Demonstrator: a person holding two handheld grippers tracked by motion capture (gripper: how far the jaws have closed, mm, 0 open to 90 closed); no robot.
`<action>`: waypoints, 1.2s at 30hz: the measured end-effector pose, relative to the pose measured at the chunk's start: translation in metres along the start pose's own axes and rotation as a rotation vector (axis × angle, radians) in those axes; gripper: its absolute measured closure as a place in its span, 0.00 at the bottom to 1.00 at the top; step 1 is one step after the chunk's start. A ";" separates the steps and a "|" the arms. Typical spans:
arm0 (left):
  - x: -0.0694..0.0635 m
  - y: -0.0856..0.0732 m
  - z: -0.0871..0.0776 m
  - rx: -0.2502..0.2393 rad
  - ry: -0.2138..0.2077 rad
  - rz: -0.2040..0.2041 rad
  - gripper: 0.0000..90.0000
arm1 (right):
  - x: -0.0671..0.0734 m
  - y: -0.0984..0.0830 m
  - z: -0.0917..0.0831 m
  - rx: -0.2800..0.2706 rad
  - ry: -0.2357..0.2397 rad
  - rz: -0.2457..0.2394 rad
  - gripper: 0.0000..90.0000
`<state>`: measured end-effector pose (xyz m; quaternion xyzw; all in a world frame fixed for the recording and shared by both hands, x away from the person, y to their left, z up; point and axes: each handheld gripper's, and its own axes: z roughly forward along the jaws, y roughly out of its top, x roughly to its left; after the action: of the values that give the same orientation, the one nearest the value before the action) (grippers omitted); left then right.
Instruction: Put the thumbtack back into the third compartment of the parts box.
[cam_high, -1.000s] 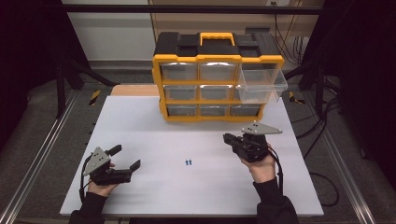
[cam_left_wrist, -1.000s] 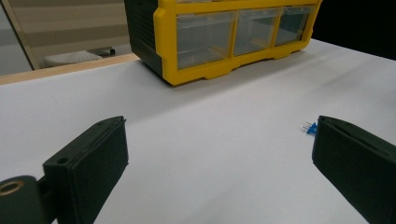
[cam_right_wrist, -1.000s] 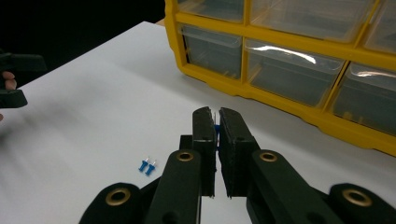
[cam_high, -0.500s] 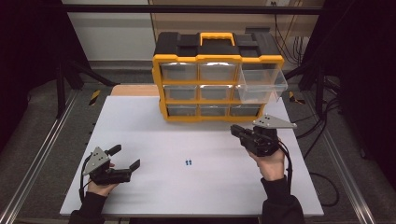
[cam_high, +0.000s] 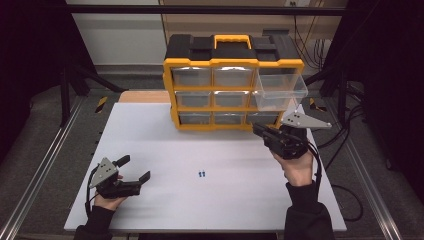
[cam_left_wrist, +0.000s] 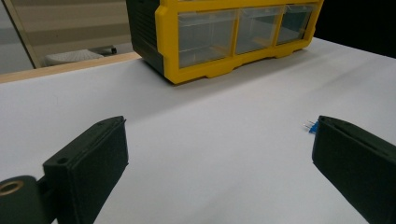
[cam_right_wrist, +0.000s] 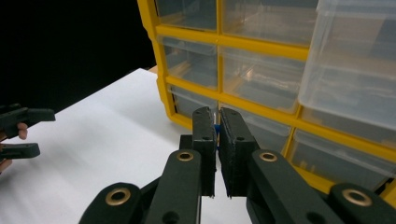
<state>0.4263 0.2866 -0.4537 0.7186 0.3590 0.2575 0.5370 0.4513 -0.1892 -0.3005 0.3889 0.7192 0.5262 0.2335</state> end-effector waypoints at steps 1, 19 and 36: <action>0.000 0.000 0.000 -0.001 0.000 -0.002 0.04 | 0.000 0.002 0.000 -0.003 -0.001 -0.001 0.95; 0.000 0.000 -0.001 -0.007 0.000 -0.009 0.04 | 0.002 0.041 -0.013 -0.044 -0.031 -0.033 0.95; 0.001 0.000 -0.001 -0.007 0.002 -0.010 0.04 | -0.007 0.071 -0.016 -0.065 -0.093 -0.026 0.95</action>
<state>0.4262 0.2883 -0.4532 0.7147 0.3622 0.2565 0.5405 0.4658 -0.1943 -0.2290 0.3960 0.6950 0.5276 0.2861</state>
